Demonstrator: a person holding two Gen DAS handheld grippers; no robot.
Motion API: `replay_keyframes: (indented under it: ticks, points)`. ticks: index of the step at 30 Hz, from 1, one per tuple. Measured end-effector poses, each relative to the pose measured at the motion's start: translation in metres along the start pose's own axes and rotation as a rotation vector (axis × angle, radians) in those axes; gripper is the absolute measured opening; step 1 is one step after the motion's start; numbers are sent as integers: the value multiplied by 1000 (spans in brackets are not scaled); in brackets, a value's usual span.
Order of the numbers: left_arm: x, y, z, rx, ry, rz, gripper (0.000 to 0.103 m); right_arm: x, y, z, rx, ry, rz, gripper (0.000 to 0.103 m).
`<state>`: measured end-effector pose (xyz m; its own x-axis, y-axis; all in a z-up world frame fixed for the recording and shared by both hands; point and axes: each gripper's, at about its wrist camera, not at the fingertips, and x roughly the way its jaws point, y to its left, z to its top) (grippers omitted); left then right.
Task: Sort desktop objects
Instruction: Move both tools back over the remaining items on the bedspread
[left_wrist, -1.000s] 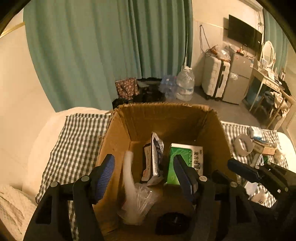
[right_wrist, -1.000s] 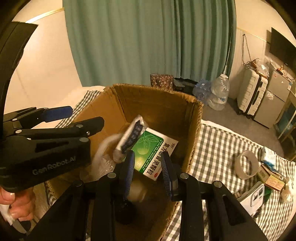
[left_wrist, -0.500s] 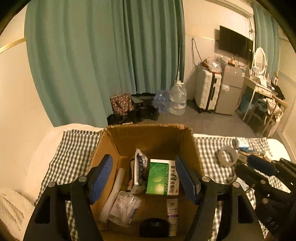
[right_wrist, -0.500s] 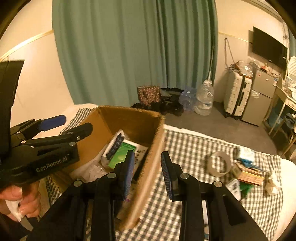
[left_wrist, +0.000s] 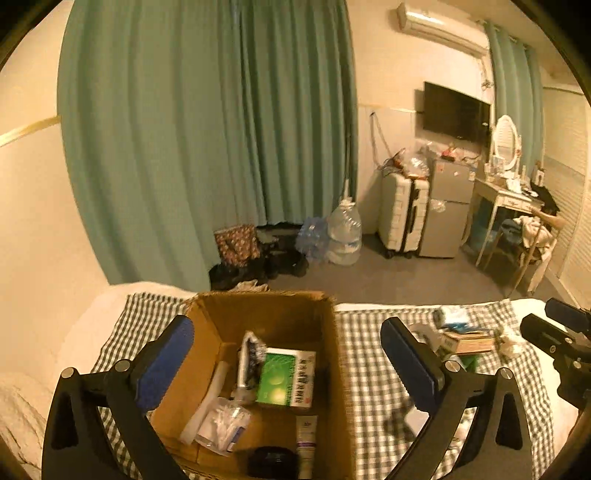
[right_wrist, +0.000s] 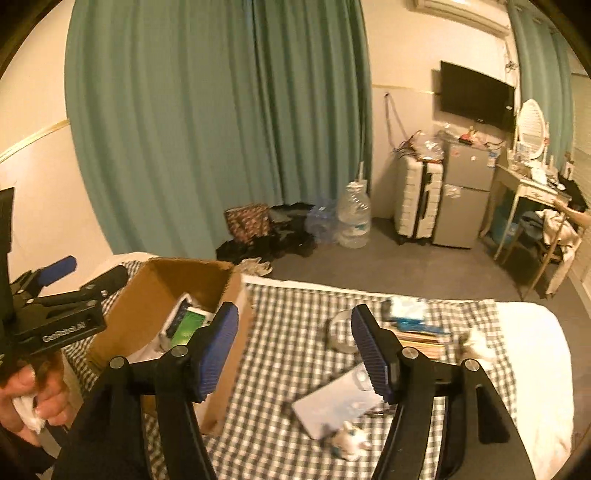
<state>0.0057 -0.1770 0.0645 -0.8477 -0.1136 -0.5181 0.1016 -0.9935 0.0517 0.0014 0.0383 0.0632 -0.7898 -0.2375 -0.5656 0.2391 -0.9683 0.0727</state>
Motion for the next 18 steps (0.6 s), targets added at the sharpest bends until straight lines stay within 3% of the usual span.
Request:
replay_keyframes:
  ticks: [5,12,18]
  points:
    - [-16,-36,-4,76,-56,23,103,-26,-18,1,21,-11,-20,79]
    - [-28,-86,-15,176,-76,-16,103,-59,-44,-1,56,-45,-72,84]
    - [-33,-111,-25,242,-62,-32,103,-69,-65,-28,106,-31,-78,86]
